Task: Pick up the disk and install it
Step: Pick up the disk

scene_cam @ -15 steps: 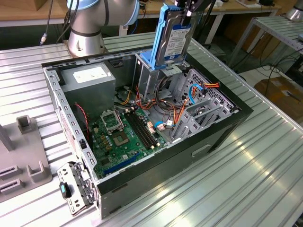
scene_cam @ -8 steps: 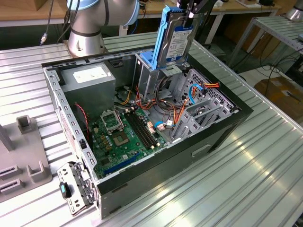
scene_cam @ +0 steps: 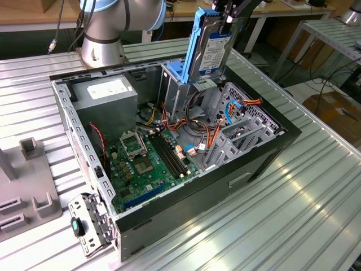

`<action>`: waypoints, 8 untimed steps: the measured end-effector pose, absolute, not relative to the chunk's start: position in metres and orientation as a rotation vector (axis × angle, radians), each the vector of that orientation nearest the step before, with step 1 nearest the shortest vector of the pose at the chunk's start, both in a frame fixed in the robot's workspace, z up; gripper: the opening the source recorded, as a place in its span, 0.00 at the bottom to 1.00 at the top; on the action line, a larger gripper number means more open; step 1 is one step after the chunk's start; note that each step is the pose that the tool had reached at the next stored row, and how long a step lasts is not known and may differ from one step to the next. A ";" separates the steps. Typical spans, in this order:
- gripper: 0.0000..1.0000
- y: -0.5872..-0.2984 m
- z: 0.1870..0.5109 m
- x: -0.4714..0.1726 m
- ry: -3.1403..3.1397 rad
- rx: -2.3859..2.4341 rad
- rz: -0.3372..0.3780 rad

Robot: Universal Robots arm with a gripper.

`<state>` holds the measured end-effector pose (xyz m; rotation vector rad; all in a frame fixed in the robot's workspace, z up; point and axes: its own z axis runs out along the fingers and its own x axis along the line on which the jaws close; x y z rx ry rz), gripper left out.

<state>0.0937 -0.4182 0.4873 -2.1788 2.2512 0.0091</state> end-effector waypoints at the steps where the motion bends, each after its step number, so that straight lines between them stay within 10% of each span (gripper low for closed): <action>1: 0.35 -0.418 0.487 0.094 2.251 -2.179 0.009; 8: 0.35 -0.419 0.487 0.094 2.251 -2.179 0.009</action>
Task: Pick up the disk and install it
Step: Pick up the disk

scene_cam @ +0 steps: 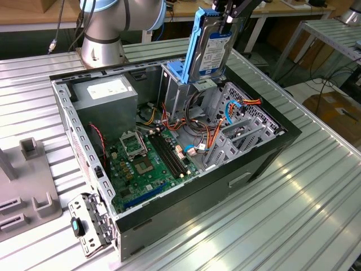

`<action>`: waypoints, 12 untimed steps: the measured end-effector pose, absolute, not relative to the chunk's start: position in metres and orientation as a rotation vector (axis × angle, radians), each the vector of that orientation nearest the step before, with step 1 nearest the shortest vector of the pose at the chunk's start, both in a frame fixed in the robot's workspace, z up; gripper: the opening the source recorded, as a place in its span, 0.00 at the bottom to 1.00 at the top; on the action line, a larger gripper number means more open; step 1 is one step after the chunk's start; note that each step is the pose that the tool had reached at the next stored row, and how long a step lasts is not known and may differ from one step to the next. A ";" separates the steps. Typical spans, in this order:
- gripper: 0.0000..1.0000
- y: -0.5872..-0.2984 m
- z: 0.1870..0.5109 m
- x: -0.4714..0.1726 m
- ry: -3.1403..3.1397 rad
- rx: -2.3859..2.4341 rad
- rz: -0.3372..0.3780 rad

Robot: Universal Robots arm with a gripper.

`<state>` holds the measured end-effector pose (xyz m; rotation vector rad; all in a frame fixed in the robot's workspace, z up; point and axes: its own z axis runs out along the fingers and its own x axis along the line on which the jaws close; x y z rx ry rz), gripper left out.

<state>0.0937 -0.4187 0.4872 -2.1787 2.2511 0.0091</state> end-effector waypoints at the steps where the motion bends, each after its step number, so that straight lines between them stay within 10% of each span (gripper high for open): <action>1: 0.35 -0.419 0.487 0.094 2.251 -2.179 0.009; 12: 0.35 -0.430 0.487 0.094 2.251 -2.179 0.009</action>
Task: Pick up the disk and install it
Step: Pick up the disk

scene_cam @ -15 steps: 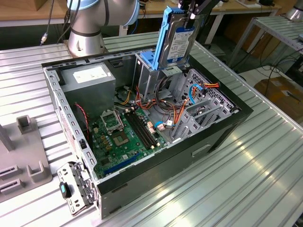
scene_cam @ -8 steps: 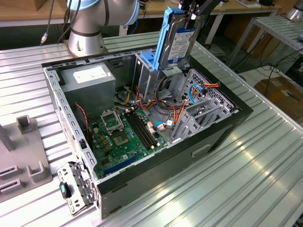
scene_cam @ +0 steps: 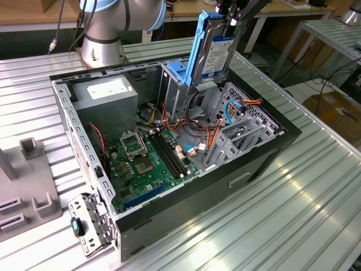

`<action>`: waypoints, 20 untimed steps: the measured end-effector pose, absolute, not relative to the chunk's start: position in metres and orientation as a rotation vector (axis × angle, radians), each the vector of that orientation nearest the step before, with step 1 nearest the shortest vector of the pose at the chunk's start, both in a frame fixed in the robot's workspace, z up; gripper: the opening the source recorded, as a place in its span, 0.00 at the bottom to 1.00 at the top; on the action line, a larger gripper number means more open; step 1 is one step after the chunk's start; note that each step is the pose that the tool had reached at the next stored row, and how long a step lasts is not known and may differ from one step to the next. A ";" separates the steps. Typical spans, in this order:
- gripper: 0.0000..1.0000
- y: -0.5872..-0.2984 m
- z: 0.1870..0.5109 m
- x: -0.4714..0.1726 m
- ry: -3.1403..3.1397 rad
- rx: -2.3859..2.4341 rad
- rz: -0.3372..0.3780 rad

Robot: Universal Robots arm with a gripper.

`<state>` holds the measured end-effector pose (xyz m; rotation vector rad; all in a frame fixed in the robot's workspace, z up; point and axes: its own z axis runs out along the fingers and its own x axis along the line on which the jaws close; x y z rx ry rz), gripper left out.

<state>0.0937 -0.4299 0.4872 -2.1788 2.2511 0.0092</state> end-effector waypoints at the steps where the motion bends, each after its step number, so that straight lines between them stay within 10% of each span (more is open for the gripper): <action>1: 0.35 -0.431 0.487 0.094 2.251 -2.179 0.009; 20: 0.35 -0.444 0.487 0.094 2.251 -2.179 0.009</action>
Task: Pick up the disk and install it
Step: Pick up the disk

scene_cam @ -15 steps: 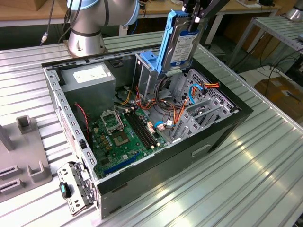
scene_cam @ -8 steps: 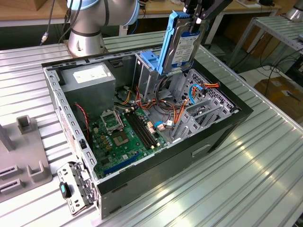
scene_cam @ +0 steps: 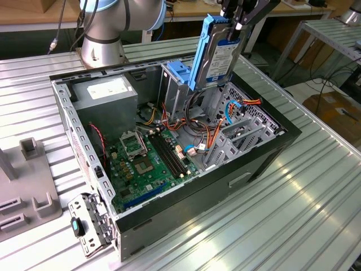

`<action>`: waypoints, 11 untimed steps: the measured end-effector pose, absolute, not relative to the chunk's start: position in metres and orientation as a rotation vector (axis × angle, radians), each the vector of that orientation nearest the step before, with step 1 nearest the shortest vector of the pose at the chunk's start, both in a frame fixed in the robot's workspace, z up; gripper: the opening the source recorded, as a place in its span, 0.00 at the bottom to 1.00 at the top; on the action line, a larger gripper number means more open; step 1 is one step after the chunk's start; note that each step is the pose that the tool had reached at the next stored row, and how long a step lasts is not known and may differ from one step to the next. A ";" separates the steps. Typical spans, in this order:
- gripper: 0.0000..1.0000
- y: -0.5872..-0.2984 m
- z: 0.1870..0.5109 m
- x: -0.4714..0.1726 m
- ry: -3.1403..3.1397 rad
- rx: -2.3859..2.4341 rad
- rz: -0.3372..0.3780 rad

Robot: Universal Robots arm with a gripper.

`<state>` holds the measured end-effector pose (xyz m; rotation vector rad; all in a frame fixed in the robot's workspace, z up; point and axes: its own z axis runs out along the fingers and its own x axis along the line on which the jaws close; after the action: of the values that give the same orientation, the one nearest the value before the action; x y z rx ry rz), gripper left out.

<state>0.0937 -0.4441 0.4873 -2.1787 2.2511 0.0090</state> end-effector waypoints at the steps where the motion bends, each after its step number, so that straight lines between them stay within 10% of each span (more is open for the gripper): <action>1: 0.35 -0.444 0.487 0.094 2.251 -2.179 0.009; 11: 0.35 -0.448 0.487 0.094 2.251 -2.179 0.009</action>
<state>0.0937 -0.4477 0.4873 -2.1788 2.2512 0.0090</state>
